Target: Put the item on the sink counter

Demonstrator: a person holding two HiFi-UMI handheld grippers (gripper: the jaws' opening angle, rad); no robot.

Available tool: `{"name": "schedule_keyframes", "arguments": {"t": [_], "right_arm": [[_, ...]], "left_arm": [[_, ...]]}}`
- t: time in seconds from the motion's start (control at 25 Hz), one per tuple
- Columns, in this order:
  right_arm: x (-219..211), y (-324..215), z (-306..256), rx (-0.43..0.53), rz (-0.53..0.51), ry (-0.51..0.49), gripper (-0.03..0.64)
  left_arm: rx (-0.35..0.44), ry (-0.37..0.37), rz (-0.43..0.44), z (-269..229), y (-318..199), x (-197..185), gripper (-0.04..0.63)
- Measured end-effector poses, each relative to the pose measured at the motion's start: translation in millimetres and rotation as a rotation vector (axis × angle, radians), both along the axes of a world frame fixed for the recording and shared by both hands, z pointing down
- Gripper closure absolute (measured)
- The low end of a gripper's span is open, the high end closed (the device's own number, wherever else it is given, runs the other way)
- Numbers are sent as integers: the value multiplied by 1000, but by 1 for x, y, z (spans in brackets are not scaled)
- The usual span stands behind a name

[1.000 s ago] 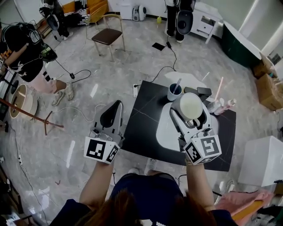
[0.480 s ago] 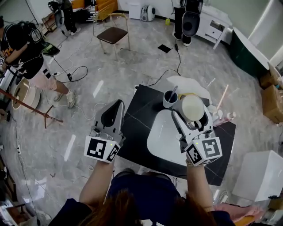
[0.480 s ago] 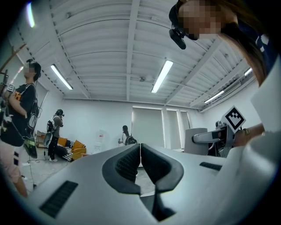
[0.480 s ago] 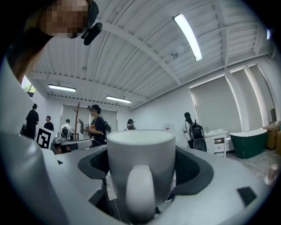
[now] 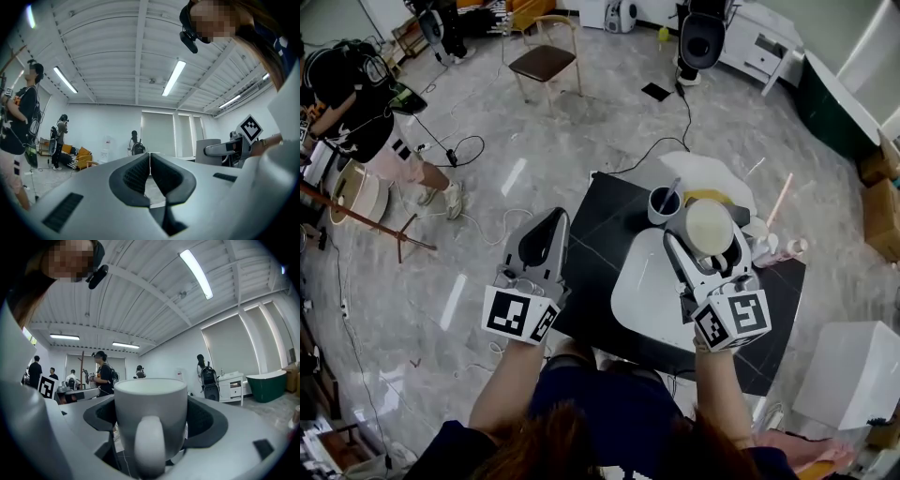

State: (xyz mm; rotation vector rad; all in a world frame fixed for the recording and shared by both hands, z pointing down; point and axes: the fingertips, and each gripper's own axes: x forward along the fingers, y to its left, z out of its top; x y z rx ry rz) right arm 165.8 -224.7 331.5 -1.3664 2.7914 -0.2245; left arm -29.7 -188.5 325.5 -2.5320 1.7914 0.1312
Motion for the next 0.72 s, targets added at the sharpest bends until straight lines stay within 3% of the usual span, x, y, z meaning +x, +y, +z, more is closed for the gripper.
{"name": "schedule_keyframes", "arguments": {"t": [0.36, 0.72], "right_arm": [[2, -18, -4, 15, 54, 15, 175], [-20, -31, -1, 13, 119, 20, 175]], "left_arm": [[-2, 17, 73, 4, -33, 2, 572], [-18, 25, 131, 11, -62, -21, 572]]}}
